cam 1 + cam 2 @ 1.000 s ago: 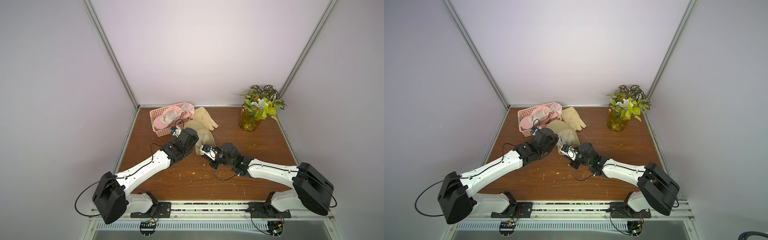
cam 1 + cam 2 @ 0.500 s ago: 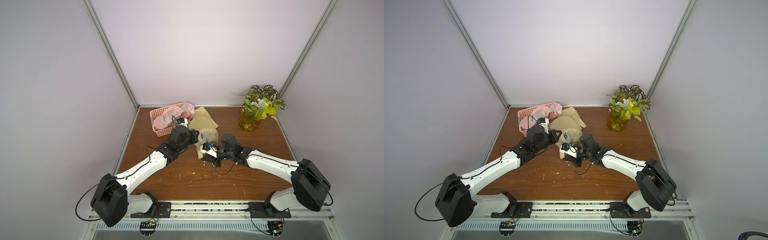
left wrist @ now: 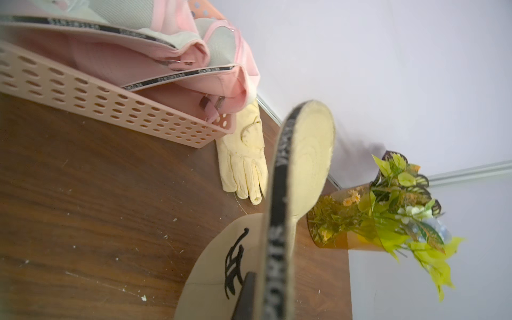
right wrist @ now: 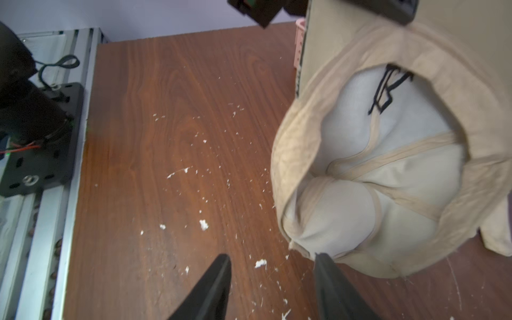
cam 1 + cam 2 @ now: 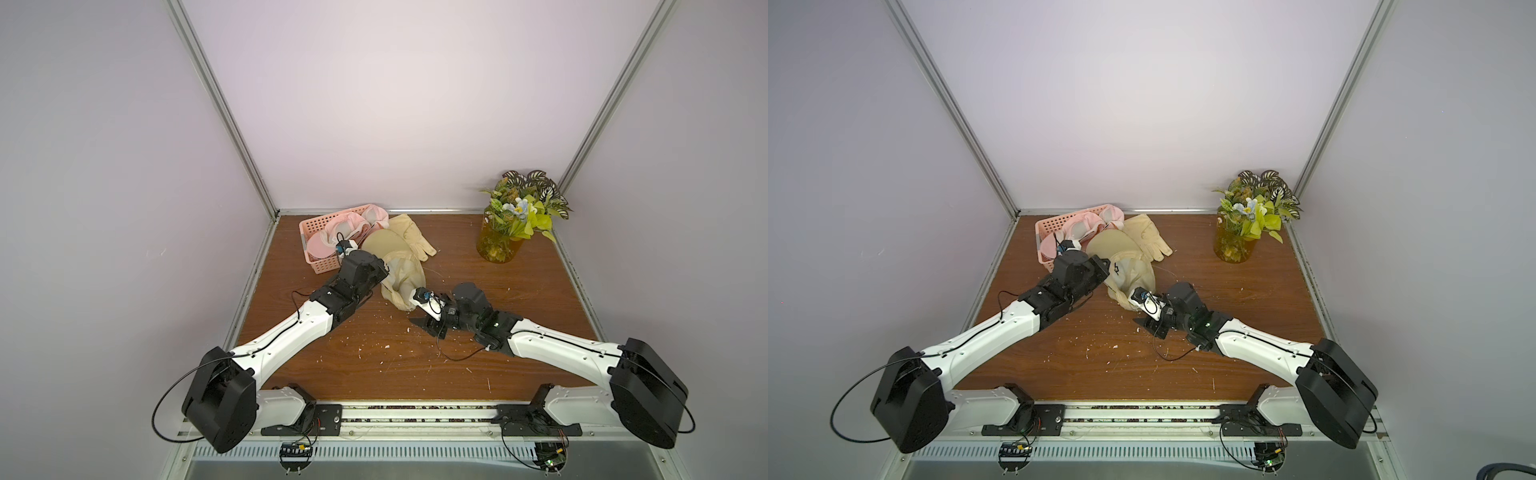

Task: Turn the baseball cap inside out
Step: Turn over the baseball cap.

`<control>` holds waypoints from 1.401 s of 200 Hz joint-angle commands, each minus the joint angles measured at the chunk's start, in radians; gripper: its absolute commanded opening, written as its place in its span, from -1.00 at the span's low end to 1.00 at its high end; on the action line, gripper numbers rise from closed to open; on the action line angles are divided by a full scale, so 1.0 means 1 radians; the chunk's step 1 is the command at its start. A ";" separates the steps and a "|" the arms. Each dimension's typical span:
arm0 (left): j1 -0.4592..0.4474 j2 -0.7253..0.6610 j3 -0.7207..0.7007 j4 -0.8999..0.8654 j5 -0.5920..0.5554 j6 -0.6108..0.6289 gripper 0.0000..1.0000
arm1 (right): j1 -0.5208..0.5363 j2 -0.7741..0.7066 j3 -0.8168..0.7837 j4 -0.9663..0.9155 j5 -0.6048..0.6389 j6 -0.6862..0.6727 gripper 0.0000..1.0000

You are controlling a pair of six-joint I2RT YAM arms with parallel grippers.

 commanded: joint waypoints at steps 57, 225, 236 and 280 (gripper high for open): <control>-0.030 0.054 0.117 -0.160 -0.129 -0.261 -1.00 | 0.180 0.108 0.080 0.238 0.647 0.067 0.18; -0.038 0.062 0.106 -0.168 -0.132 -0.300 -1.00 | 0.203 0.270 0.167 0.295 0.917 0.051 0.10; -0.037 0.061 0.104 -0.165 -0.131 -0.298 -1.00 | 0.194 0.255 0.153 0.295 0.911 0.063 0.03; -0.037 0.073 0.099 -0.165 -0.126 -0.303 -1.00 | 0.190 0.220 0.119 0.276 0.926 0.061 -0.09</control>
